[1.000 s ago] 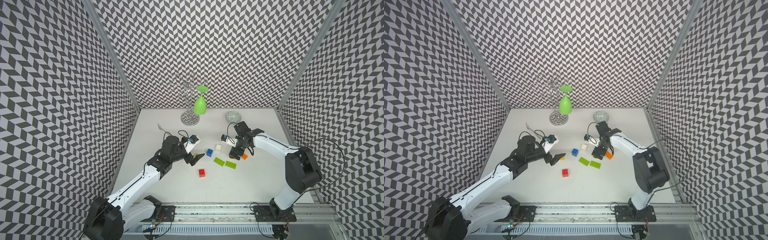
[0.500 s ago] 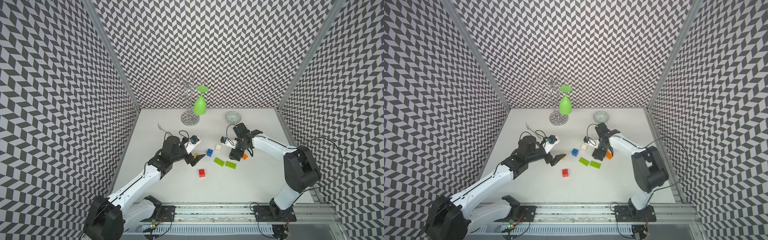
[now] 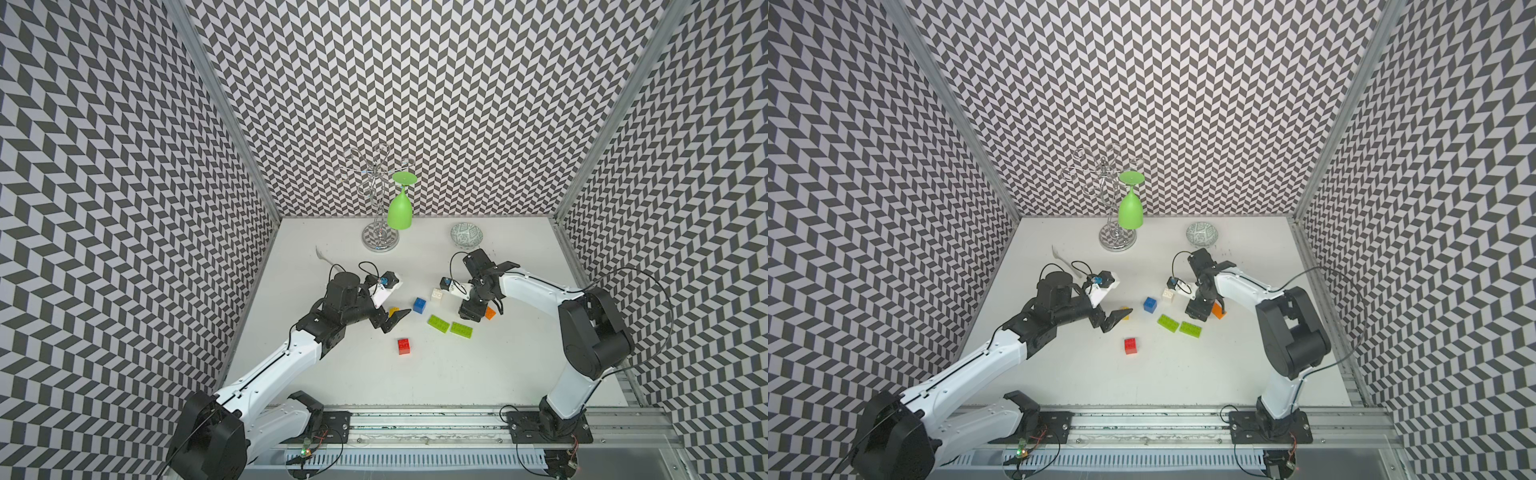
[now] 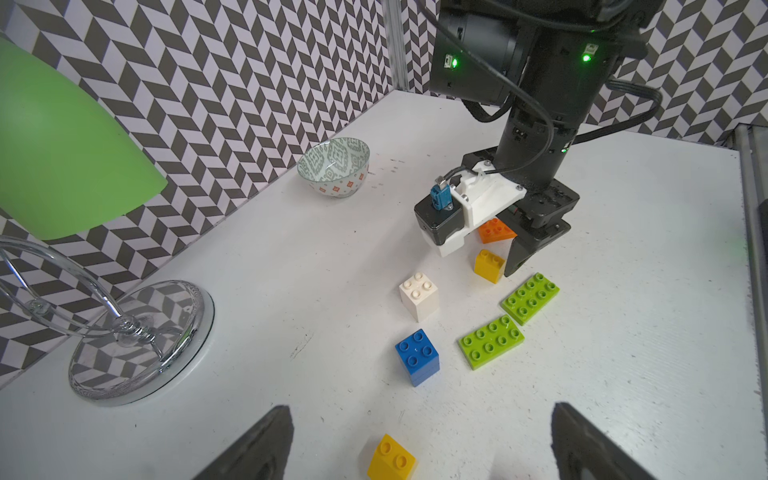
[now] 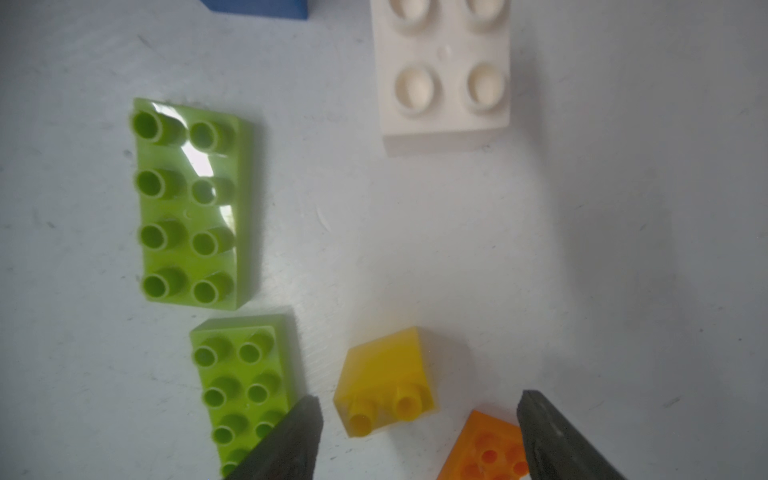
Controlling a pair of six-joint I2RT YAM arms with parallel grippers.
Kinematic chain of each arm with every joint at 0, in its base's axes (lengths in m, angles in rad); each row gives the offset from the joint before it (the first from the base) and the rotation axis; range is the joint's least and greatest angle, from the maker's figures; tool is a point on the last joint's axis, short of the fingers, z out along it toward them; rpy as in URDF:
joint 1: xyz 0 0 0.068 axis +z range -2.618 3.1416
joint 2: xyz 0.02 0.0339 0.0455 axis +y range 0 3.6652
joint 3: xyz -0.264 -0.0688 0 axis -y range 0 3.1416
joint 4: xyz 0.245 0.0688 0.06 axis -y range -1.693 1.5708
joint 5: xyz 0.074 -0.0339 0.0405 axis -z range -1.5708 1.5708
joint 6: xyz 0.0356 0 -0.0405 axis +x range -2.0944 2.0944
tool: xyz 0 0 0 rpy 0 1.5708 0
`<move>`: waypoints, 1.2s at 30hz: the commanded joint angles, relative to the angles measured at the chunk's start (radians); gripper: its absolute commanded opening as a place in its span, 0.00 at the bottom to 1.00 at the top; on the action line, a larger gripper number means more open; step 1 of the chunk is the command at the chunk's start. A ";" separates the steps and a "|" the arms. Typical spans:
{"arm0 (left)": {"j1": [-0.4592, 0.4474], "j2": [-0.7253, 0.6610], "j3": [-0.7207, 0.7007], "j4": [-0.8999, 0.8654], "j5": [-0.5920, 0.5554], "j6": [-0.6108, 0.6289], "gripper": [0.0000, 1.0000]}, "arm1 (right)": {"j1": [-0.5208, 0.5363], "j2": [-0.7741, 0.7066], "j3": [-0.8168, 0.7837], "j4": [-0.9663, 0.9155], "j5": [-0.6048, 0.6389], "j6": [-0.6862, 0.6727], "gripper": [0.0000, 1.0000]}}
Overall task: Assemble a fork with lego
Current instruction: Pick up the lego brick from the center of the board.
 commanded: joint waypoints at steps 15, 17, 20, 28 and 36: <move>-0.003 0.020 -0.004 0.000 0.009 0.020 0.99 | 0.011 0.057 0.004 0.041 -0.017 -0.016 0.67; -0.003 0.020 -0.004 0.001 0.009 0.020 0.99 | 0.011 0.051 0.001 0.043 -0.028 -0.018 0.64; -0.004 0.023 -0.006 0.001 0.009 0.022 0.99 | 0.011 0.037 -0.009 0.051 -0.051 -0.028 0.61; -0.004 0.033 -0.008 -0.004 0.012 0.027 0.98 | 0.011 0.027 -0.021 0.054 -0.059 -0.036 0.47; -0.004 0.034 -0.008 -0.006 0.014 0.028 0.99 | 0.011 -0.014 -0.043 0.065 -0.049 -0.042 0.46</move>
